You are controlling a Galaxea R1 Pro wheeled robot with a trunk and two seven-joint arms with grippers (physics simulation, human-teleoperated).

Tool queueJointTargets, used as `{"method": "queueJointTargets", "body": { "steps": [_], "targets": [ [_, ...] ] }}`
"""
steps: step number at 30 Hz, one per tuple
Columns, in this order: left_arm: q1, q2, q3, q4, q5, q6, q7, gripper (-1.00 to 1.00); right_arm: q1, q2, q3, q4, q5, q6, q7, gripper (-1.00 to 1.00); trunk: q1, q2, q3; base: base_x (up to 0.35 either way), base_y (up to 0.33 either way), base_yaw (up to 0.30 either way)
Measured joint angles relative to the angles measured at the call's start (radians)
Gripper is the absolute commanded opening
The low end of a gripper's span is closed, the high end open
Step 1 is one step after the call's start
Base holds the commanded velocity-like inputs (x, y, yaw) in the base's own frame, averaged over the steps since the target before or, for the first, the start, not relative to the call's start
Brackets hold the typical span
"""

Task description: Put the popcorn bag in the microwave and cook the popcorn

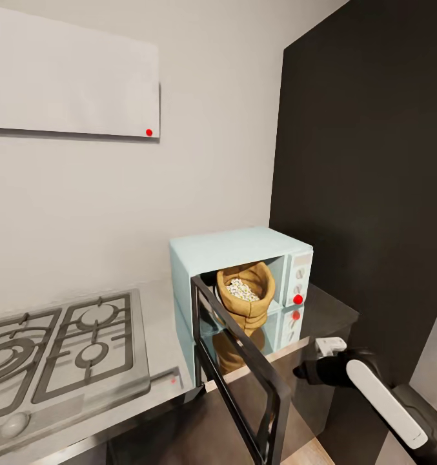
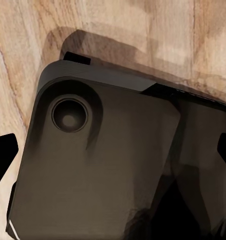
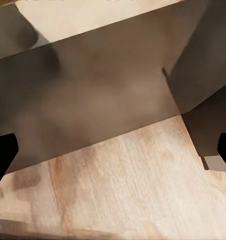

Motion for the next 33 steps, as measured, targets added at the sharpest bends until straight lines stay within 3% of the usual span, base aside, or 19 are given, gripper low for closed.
{"method": "queueJointTargets", "body": {
  "steps": [11,22,30,33],
  "targets": [
    [0.0,0.0,0.0,0.0,-0.001,0.0,0.0,1.0,0.0,0.001,-0.014,0.0,0.004,0.0,0.003,1.0,0.0,0.0,0.0,-0.044,0.0,0.0],
    [0.0,0.0,0.0,0.001,-0.001,0.0,-0.001,1.0,0.0,0.003,-0.126,0.003,0.004,0.0,0.003,1.0,0.0,0.0,0.0,-0.049,0.0,0.0],
    [0.0,-0.001,0.0,0.001,-0.002,0.0,0.0,1.0,0.0,0.002,-0.132,0.003,0.005,0.0,0.002,1.0,0.001,0.0,0.0,-0.323,0.0,0.0],
    [0.0,0.0,0.0,0.001,-0.002,0.0,0.0,1.0,0.0,0.003,-0.131,0.002,0.033,0.0,0.0,1.0,0.0,0.0,0.0,-0.192,0.0,0.001]
  ]
}}
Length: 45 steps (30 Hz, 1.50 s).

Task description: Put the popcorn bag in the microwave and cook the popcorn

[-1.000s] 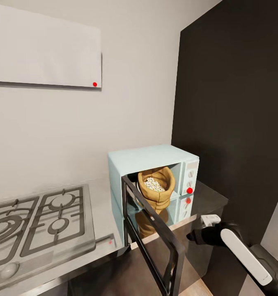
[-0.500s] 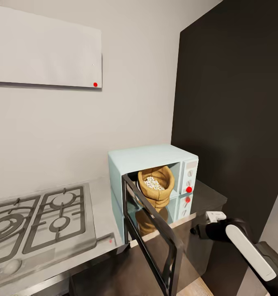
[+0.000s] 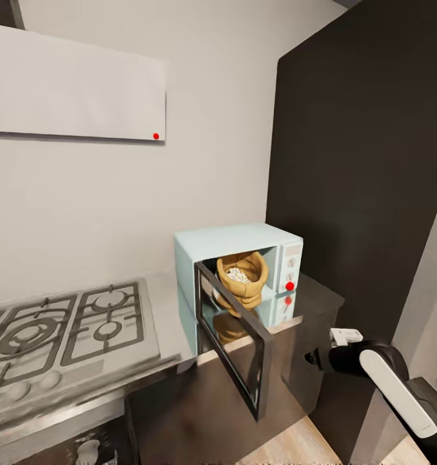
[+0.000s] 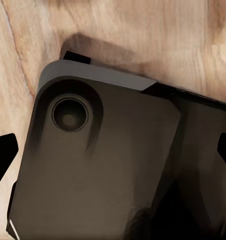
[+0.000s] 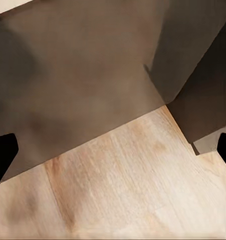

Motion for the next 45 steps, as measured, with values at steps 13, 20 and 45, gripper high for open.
{"method": "queueJointTargets", "body": {
  "steps": [13,20,45],
  "targets": [
    [0.0,0.001,0.0,0.0,0.0,0.0,0.0,1.0,0.0,0.008,-0.053,0.01,0.048,0.0,-0.002,1.0,-0.001,0.0,0.0,0.017,-0.021,0.231],
    [0.0,0.001,0.0,0.0,0.0,0.0,-0.001,1.0,0.0,0.008,-0.055,0.01,0.048,0.0,-0.004,1.0,-0.001,0.0,0.0,0.233,-0.171,0.272],
    [0.0,-0.001,0.0,-0.001,0.002,0.0,0.0,1.0,0.0,0.0,-0.123,0.008,0.045,0.0,0.059,1.0,0.0,0.0,0.0,0.063,-0.069,0.017]
  ]
}}
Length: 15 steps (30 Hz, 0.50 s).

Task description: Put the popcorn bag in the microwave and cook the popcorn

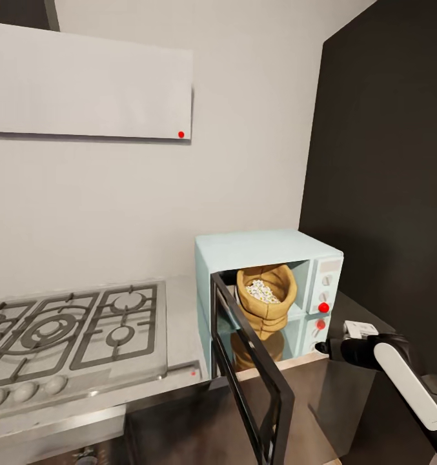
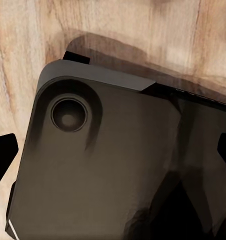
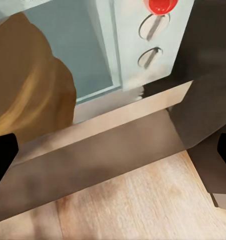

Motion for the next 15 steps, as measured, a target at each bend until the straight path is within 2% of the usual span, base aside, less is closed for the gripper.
{"method": "queueJointTargets", "body": {
  "steps": [7,15],
  "targets": [
    [0.0,0.0,0.0,-0.001,0.0,0.0,0.0,1.0,0.0,-0.001,0.011,-0.003,0.011,0.0,-0.002,1.0,0.0,0.0,0.0,0.0,0.0,0.012],
    [0.0,0.0,0.0,-0.001,-0.001,0.0,0.0,1.0,0.0,0.0,0.012,-0.002,0.022,0.0,-0.003,1.0,0.0,0.0,0.0,0.0,0.0,0.23]
  ]
}}
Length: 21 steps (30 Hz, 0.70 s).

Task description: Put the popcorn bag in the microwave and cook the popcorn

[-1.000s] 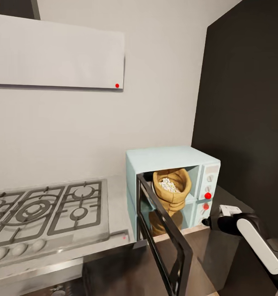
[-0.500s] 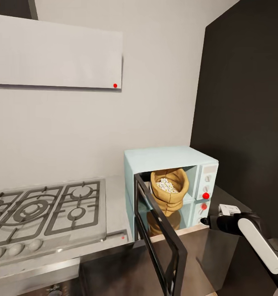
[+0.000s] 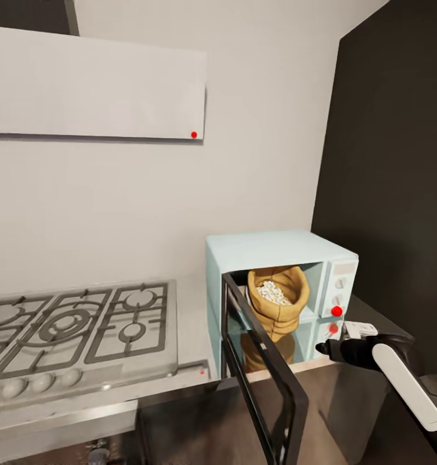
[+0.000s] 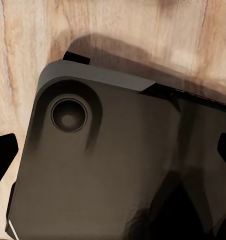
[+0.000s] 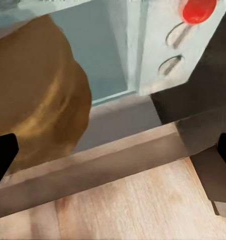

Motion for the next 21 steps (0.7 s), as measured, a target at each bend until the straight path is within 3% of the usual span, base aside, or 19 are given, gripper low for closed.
{"method": "queueJointTargets", "body": {
  "steps": [6,18,21],
  "targets": [
    [0.0,0.0,0.0,0.0,0.0,0.0,0.0,1.0,0.0,-0.001,-0.005,0.0,0.001,0.0,0.0,1.0,0.0,0.0,0.0,-0.012,-0.024,0.208],
    [0.0,0.0,0.0,0.0,0.0,0.0,0.001,1.0,0.0,0.0,-0.008,0.0,0.0,0.0,0.002,1.0,0.0,0.0,0.0,-0.163,-0.208,0.013],
    [0.0,0.0,0.0,0.0,0.0,0.0,0.001,1.0,0.0,0.007,-0.006,-0.003,-0.004,-0.001,0.038,1.0,0.0,0.0,0.0,-0.079,-0.086,0.0]
  ]
}}
